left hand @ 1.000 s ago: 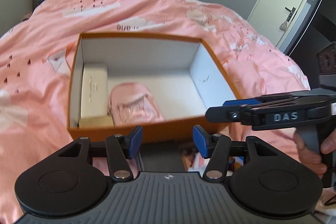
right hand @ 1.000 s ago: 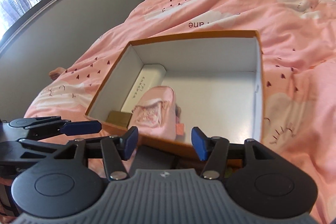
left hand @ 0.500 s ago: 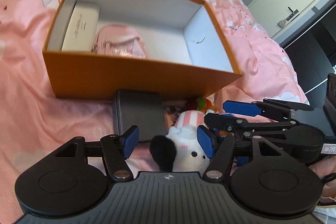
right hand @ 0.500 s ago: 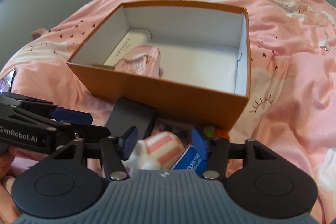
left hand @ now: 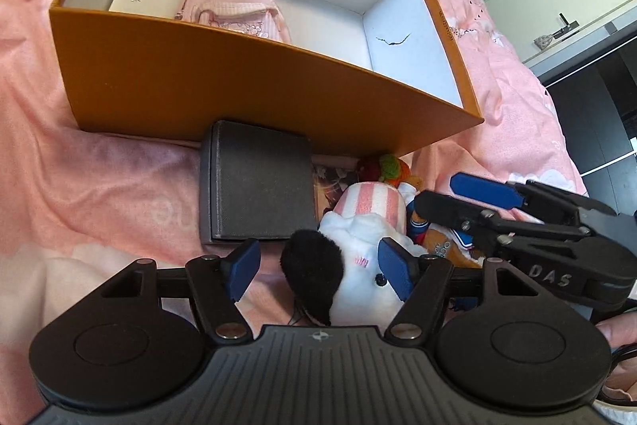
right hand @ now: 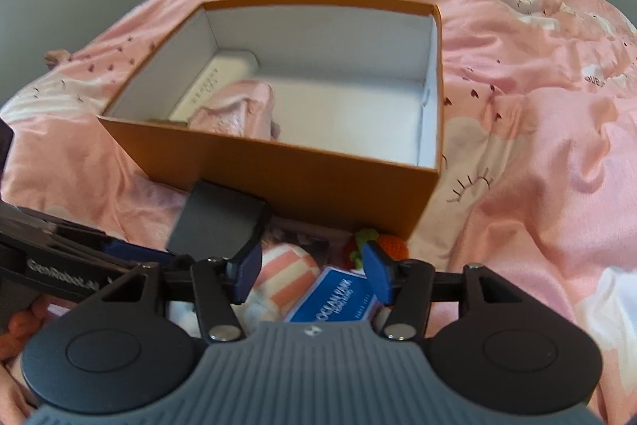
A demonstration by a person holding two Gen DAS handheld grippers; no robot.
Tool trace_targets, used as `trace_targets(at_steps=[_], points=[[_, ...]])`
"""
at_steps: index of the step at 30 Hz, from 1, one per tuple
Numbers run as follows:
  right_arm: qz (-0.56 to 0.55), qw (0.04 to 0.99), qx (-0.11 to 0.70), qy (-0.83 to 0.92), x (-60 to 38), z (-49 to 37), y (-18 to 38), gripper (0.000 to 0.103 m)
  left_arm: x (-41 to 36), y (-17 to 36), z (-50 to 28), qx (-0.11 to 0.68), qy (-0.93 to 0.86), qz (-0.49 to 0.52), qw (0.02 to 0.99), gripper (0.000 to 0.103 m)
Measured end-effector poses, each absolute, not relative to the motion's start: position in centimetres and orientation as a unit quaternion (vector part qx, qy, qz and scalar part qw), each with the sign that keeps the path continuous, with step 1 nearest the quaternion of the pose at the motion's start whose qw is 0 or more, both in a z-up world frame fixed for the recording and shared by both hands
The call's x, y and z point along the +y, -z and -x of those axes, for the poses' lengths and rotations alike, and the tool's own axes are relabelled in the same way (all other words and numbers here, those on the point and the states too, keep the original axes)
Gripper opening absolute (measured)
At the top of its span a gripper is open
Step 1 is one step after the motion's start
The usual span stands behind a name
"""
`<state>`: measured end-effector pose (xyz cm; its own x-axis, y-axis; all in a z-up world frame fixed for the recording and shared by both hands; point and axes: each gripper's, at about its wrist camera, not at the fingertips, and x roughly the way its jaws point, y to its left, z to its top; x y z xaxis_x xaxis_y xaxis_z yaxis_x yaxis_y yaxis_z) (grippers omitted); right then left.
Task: Organize objects
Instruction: 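Withdraw both tools from the box toward the items beside it, then grasp the white striped-hat plush with the left tool while the right tool pinches its blue tag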
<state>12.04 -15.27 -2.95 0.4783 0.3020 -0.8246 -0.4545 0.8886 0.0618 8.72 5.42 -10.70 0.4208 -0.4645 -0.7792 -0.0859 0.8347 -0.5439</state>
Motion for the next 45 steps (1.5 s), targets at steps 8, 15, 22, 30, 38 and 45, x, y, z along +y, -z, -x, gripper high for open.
trace_targets(at_steps=[8,15,22,30,38,45], points=[[0.096,0.843,0.492,-0.193,-16.3,-12.6,4.9,0.058,4.3,11.6,-9.9,0.536,0.138,0.276,0.786,0.085],[0.093,0.843,0.496,-0.184,-16.8,-12.9,5.2,0.059,3.0,12.3,-10.7,0.551,0.161,0.278,0.77,0.084],[0.087,0.844,0.497,-0.181,-17.1,-13.0,5.1,0.059,3.0,12.0,-10.1,0.544,0.167,0.281,0.773,0.07],[0.085,0.851,0.481,-0.195,-17.0,-12.8,4.3,0.059,3.8,9.3,-8.4,0.503,0.145,0.258,0.812,0.065],[0.059,0.838,0.488,-0.238,-15.9,-13.2,3.7,0.059,5.9,6.2,-6.7,0.458,0.103,0.245,0.848,0.065],[0.011,0.806,0.519,-0.286,-14.3,-14.3,4.0,0.058,9.3,4.9,-5.6,0.441,0.028,0.223,0.869,0.065]])
